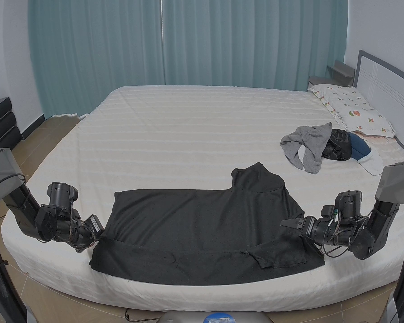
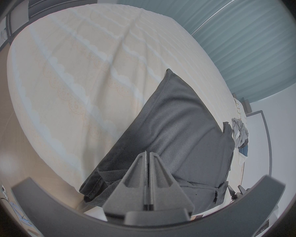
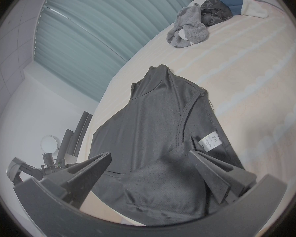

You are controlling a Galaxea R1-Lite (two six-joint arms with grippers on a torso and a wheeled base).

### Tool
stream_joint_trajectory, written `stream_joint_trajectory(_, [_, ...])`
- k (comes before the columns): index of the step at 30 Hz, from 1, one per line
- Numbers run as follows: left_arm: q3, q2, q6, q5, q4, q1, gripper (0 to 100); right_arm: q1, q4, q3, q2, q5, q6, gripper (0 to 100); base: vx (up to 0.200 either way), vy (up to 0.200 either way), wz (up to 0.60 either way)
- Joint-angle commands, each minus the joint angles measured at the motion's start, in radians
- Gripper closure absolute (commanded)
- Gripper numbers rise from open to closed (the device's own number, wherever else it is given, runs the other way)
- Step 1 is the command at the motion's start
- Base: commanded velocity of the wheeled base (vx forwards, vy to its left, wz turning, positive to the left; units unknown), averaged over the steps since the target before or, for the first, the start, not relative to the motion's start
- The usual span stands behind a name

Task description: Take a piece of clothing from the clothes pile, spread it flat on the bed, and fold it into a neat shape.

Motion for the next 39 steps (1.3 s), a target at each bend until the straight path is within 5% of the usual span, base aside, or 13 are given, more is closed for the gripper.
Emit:
stream_joint_trajectory(1, [0.0,0.001,0.001,0.0,-0.001,0.0,100,-0.028,-0.007,-0.01,0.041,0.0,-0.036,0,0.0,0.0,0.0])
stream_joint_trajectory(19, [-0.004,0.027,0.0,0.0,-0.002,-0.002,100,-0.053,-0.016,-0.027,0.11,0.003,-0.101,0,0.0,0.0,0.0])
stream_joint_trajectory(20, [-0.007,0.027,0.0,0.0,-0.001,-0.002,100,-0.057,-0.016,-0.027,0.111,0.003,-0.105,100,0.0,0.0,0.0])
stream_joint_trajectory(39, [-0.036,0.064,0.0,0.003,-0.008,-0.002,100,-0.117,-0.017,-0.018,0.082,0.004,-0.093,100,0.0,0.0,0.0])
